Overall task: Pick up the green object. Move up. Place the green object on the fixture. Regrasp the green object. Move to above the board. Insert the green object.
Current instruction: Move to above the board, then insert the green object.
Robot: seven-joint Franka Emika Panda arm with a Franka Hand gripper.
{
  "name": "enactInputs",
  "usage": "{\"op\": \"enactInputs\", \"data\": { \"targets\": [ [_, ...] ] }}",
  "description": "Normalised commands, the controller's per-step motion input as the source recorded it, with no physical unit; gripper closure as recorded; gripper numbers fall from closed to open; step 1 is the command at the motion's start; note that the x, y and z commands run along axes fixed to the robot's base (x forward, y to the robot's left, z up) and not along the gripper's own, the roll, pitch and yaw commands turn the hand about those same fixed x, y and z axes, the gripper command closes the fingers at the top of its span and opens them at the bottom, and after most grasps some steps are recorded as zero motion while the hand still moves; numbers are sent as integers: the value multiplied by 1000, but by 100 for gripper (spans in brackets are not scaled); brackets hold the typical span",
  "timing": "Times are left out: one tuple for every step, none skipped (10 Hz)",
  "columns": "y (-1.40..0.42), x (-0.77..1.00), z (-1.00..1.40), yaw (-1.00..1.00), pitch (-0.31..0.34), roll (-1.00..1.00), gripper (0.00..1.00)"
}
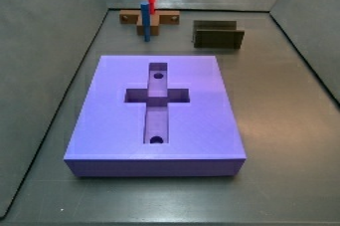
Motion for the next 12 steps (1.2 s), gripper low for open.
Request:
{"op": "enactInputs", "data": {
  "targets": [
    [-1400,-1220,185,-61,6,-1000,100],
    [-1400,-1314,188,-53,-25,-1000,100],
    [-1400,-1350,161,-44,-41,-1000,100],
    [-1400,-1346,171,-45,-34,-1000,100],
    [-805,-827,98,-43,-52,-1000,100],
    [-421,-498,41,-28,-62,-1000,100],
    [-56,-159,18,-44,-49,-1000,100],
    [19,-87,5,-39,-51,-936,100],
    [44,-34,-1,-28,-39,-556,100],
    [35,-35,-4,-13,-51,-277,100],
    [0,0,-14,-3,0,0,100],
    [-174,109,-180,0,-29,-390,100]
  ]
}}
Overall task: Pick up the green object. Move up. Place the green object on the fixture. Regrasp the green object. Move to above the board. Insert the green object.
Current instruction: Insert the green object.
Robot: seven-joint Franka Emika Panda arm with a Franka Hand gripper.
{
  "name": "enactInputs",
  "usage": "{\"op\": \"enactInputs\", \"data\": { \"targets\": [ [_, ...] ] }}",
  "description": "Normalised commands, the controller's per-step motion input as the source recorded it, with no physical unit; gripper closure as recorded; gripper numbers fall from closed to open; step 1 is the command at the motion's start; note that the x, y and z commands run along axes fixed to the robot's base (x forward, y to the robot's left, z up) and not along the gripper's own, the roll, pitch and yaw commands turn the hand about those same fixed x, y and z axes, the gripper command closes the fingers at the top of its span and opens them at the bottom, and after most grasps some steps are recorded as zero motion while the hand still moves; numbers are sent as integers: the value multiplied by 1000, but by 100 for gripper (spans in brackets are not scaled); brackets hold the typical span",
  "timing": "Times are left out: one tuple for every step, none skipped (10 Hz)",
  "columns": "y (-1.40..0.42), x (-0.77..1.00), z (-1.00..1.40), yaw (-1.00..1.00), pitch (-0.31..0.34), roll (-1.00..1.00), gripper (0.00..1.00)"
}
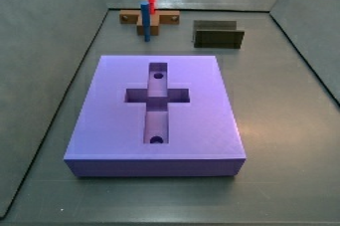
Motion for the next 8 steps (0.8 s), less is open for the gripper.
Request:
{"op": "enactInputs", "data": {
  "targets": [
    [-323,157,-40,0,-31,-484,100],
    [-363,160,0,0,-24,-500,100],
    [-340,183,-40,0,-27,-481,100],
    [-380,200,-254,0,-43,-370,100],
    [-311,69,-549,0,-110,-231,100],
    [-29,40,-669,91,-104,-24,100],
    [86,223,-731,246,-64,13,100],
    [131,223,-786,280,-49,0,100]
  ]
}}
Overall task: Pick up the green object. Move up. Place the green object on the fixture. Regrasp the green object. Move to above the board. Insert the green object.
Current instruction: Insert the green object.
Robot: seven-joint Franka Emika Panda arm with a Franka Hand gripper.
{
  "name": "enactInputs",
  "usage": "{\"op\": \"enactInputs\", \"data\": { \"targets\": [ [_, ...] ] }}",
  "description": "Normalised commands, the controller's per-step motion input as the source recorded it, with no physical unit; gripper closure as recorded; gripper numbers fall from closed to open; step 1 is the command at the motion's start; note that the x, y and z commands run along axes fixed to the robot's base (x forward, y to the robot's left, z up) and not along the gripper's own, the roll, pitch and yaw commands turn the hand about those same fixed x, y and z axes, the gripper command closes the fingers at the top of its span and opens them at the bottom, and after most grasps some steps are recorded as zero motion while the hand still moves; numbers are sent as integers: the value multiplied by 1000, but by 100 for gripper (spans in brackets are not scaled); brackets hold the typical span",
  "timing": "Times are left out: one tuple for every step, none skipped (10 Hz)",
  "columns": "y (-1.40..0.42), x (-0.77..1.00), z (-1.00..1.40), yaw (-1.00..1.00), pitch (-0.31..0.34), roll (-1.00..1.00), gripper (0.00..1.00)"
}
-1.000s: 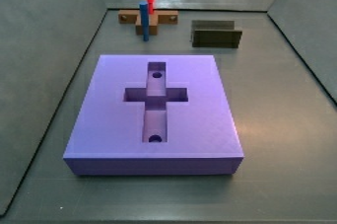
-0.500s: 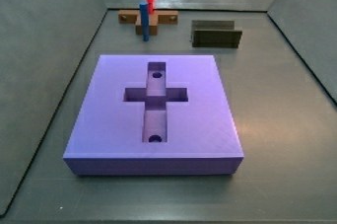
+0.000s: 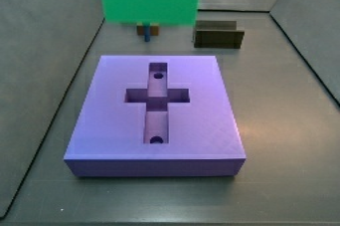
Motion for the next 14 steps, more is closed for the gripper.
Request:
{"op": "enactInputs", "data": {
  "targets": [
    [80,177,-797,171,-16,-184,100],
    [0,91,-629,103,0,-261,100],
    [23,66,-529,97,0,-133,100],
    [0,0,-177,0,-4,11,100],
    [0,0,-226,-6,0,-1,100],
    [117,63,-374,-57,-10,-73,100],
    [120,229,-614,-217,-56,-19,100],
    [157,286,-663,-297,-90,0,100],
    [174,123,-446,-263,-136,-14,100],
    [69,0,-94,-174,-139,20,100],
    [0,-100,0,-66,-181,107,100],
    [0,-294,69,0,-233,104,100],
    [-23,-106,0,97,-239,100,100],
    [-40,-43,0,103,-254,187,100]
  ]
}}
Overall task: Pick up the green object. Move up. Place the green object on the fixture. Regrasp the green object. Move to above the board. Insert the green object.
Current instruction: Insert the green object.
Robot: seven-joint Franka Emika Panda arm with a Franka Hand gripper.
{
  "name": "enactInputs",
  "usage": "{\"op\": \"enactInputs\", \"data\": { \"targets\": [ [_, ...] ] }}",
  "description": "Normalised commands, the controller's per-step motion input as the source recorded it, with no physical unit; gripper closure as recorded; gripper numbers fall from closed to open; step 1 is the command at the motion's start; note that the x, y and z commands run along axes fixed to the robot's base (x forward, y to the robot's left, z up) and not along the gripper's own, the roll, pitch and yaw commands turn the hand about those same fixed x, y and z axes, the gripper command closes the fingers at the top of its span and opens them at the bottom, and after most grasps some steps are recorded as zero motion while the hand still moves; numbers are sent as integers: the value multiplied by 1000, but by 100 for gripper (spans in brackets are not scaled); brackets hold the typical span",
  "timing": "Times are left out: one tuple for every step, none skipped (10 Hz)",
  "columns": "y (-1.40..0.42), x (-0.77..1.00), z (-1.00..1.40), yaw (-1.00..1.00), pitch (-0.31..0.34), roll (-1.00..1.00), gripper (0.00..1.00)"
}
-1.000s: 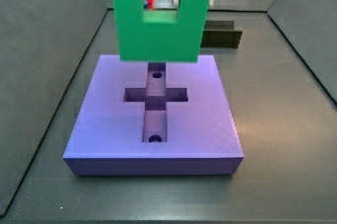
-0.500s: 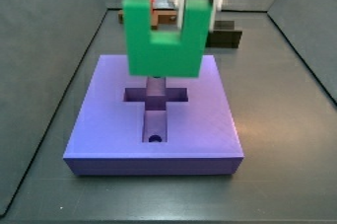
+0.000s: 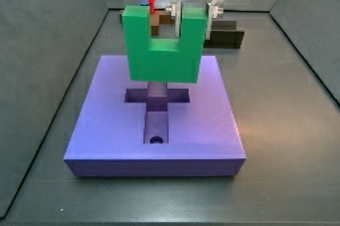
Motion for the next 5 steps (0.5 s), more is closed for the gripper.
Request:
{"op": "enactInputs", "data": {
  "targets": [
    [-69,0,0,134,-259,221,100],
    [-114,149,0,169,-221,209,100],
    [-154,106,-91,109,-221,174,100],
    [-149,-3,-111,97,-193,154,100],
    [-91,-40,-114,94,-149,50,100]
  ]
}}
